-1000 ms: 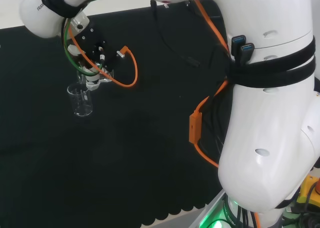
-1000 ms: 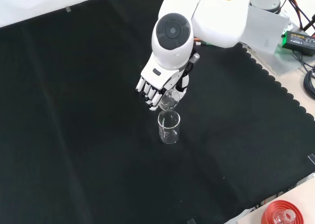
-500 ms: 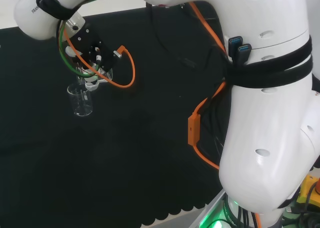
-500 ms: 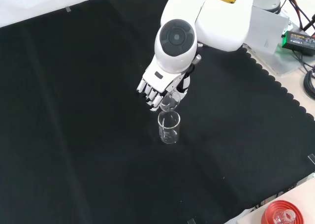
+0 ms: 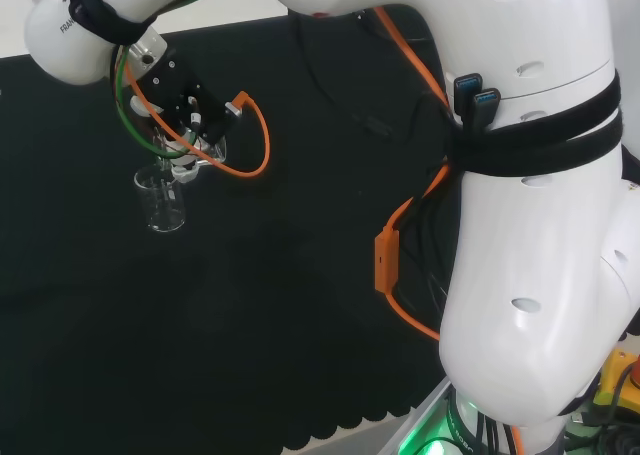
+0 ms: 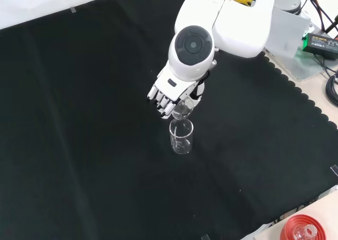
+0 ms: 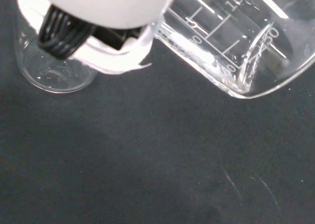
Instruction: Pour the water from the handheld beaker into the one on the table.
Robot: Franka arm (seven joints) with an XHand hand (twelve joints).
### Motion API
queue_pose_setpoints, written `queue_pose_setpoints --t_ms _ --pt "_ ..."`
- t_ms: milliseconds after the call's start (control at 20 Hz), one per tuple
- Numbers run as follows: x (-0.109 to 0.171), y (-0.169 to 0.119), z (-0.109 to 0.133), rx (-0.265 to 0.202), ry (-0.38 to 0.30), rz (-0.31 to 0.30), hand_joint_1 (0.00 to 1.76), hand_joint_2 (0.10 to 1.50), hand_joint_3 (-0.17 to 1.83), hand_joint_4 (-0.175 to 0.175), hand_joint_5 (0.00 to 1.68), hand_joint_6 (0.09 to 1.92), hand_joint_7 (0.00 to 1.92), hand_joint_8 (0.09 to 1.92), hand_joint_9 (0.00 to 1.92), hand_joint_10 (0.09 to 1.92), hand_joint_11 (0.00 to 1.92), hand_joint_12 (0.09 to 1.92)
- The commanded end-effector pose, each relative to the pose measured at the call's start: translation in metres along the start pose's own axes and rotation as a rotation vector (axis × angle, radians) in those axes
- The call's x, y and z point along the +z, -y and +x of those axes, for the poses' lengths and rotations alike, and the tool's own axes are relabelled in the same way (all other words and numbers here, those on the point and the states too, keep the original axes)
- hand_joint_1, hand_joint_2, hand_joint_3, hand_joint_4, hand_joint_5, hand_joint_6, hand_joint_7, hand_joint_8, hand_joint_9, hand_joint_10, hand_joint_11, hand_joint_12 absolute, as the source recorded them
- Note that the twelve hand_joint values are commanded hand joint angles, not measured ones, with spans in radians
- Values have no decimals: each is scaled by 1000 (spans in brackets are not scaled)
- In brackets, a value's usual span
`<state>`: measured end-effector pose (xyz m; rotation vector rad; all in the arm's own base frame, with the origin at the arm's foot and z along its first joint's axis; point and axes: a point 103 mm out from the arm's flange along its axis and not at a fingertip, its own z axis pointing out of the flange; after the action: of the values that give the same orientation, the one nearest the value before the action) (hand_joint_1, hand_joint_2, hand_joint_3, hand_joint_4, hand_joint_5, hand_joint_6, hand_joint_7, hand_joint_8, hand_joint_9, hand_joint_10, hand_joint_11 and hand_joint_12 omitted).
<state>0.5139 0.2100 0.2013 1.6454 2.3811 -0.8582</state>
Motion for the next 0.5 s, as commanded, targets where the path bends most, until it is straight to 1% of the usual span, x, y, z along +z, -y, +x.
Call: queue_pose_setpoints --t_ms 50,500 --pt "-1 -1 0 6 24 0 1169 651 595 88 1399 408 1453 114 1269 250 822 1095" --pt "-3 -1 0 16 56 7 1169 651 595 90 1399 407 1453 111 1270 247 821 1095"
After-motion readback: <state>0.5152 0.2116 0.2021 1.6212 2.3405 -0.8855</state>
